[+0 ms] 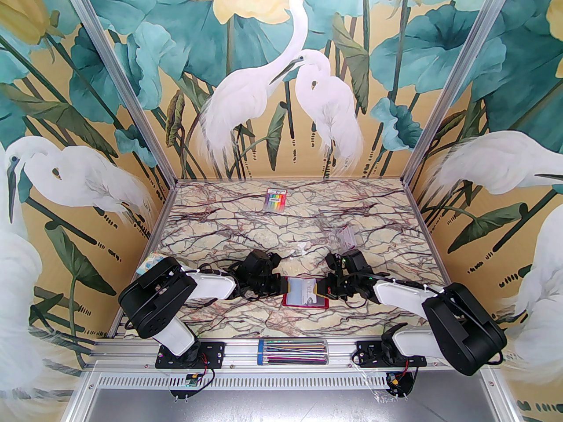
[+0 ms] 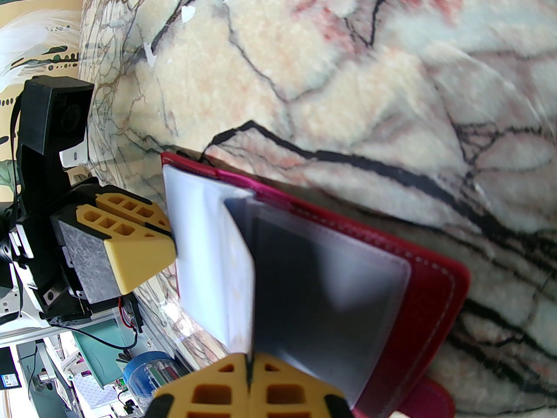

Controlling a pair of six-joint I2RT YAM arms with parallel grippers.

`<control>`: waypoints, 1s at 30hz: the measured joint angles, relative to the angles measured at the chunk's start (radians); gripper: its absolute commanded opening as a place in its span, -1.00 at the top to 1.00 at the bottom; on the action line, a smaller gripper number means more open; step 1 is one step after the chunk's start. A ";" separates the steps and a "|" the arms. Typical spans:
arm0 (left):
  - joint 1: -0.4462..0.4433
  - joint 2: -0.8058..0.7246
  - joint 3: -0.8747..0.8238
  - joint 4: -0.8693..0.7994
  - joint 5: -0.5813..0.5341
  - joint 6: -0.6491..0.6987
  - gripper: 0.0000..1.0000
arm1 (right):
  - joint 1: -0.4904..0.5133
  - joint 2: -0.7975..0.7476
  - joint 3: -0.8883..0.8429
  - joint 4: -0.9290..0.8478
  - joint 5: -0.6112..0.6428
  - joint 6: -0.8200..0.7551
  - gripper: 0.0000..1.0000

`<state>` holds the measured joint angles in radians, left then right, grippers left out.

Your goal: Put the credit cards into the card holder

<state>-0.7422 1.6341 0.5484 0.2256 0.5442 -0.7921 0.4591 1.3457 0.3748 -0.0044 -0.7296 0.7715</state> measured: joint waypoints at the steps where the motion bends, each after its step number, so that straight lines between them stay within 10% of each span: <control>1: 0.000 0.000 0.000 0.000 0.000 0.000 0.73 | 0.000 0.002 0.000 0.002 0.000 0.003 1.00; 30: -0.001 0.003 0.003 0.002 0.000 0.000 0.71 | 0.018 0.006 0.014 -0.023 0.030 0.014 0.71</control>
<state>-0.7429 1.6367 0.5518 0.2272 0.5442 -0.7925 0.4767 1.3514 0.3893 -0.0273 -0.6998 0.7860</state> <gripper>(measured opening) 0.143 0.095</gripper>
